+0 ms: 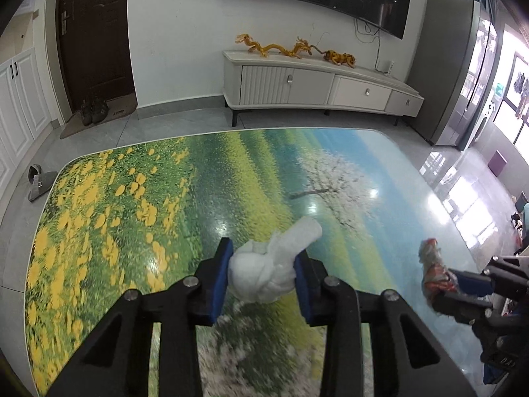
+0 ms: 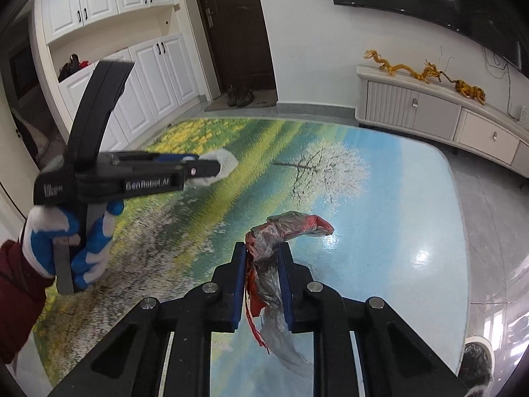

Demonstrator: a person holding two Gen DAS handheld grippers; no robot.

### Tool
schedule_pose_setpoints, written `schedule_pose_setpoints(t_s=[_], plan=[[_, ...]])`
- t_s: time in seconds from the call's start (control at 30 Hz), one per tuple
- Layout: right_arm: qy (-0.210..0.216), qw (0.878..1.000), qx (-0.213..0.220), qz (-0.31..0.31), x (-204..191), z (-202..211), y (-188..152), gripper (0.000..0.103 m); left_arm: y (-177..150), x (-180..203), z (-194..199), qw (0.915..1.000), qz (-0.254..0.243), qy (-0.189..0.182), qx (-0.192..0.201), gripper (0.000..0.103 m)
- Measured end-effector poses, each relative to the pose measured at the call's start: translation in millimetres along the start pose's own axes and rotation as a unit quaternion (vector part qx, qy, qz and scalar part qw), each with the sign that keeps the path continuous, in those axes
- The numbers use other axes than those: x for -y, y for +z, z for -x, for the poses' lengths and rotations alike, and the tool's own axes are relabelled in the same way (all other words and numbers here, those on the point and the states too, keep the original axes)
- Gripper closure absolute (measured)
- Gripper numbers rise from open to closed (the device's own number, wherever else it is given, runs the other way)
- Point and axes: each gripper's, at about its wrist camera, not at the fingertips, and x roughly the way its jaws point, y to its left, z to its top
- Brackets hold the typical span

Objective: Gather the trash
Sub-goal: 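Grasp the white tissue with the left tool while the right tool grasps the red plastic bag, then carry the tissue and red bag to the bin and open both tools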

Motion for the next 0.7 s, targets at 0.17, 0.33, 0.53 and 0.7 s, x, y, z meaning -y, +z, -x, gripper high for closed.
schedule_pose_setpoints(t_s=[0.17,0.33,0.53,0.7], plan=[[-0.004,0.998,0.053,-0.018,-9,52,5,0.085,-4,22,48,0.9993,0.003,-0.009,0.035,0.070],[-0.017,0.993,0.114,-0.032,-17,113,3,0.085,-2,45,88,0.9976,0.005,-0.016,0.067,0.070],[-0.051,0.984,0.160,-0.056,-8,170,-12,0.085,-4,72,132,0.9948,0.011,-0.012,0.101,0.070],[-0.088,0.976,0.190,-0.066,-1,209,-25,0.085,-8,100,163,0.9917,-0.002,-0.018,0.128,0.070]])
